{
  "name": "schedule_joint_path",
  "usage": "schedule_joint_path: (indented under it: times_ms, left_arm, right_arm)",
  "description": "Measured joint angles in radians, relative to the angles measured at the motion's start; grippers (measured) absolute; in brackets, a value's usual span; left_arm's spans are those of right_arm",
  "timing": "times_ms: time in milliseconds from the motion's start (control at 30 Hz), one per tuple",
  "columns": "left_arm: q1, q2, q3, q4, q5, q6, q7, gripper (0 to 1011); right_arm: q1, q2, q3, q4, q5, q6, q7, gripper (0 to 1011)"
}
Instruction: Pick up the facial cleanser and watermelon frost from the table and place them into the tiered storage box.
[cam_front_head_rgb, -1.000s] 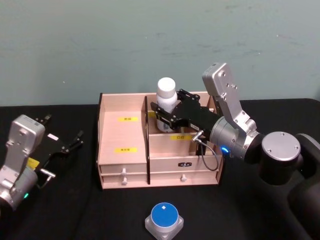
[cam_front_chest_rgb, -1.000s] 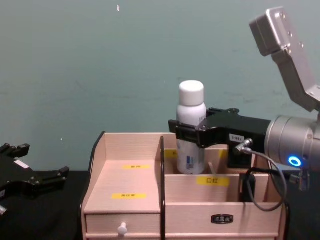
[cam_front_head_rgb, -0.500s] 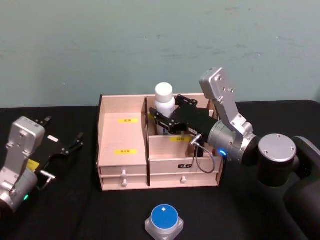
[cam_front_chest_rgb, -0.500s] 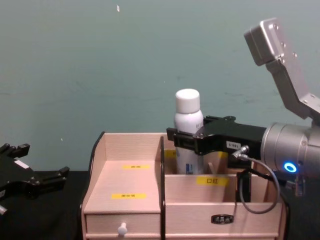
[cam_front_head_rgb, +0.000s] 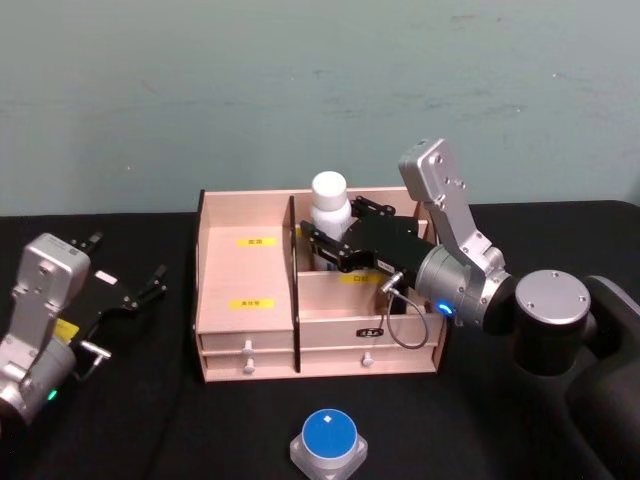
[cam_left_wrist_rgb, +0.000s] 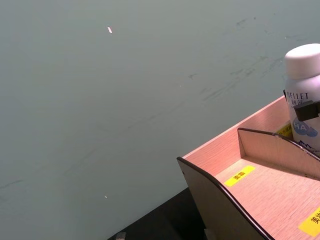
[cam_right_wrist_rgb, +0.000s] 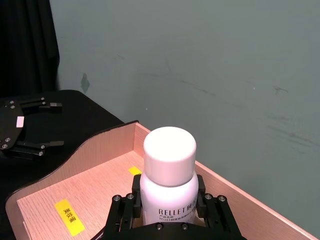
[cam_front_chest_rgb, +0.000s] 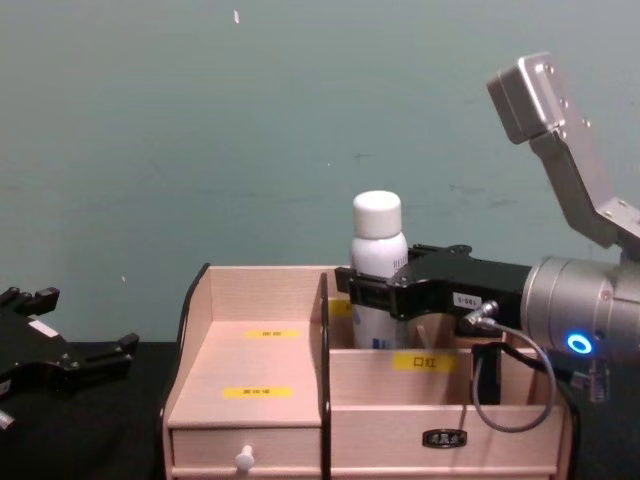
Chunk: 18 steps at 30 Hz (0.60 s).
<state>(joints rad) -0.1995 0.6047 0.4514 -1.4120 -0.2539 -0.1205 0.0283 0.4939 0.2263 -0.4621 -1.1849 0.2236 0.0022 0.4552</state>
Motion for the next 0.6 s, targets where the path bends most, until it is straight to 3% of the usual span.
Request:
schedule_joint_path:
  times_ms: [233, 600]
  left_arm:
    - [0.0, 0.0, 0.0, 0.0, 0.0, 0.0, 0.0, 1009]
    - [0.0, 0.0, 0.0, 0.0, 0.0, 0.0, 0.0, 1010]
  right_arm:
    - [-0.001, 0.0, 0.0, -0.003, 0.0, 0.0, 0.0, 616]
    - [-0.003, 0.002, 0.002, -0.004, 0.002, -0.003, -0.001, 961]
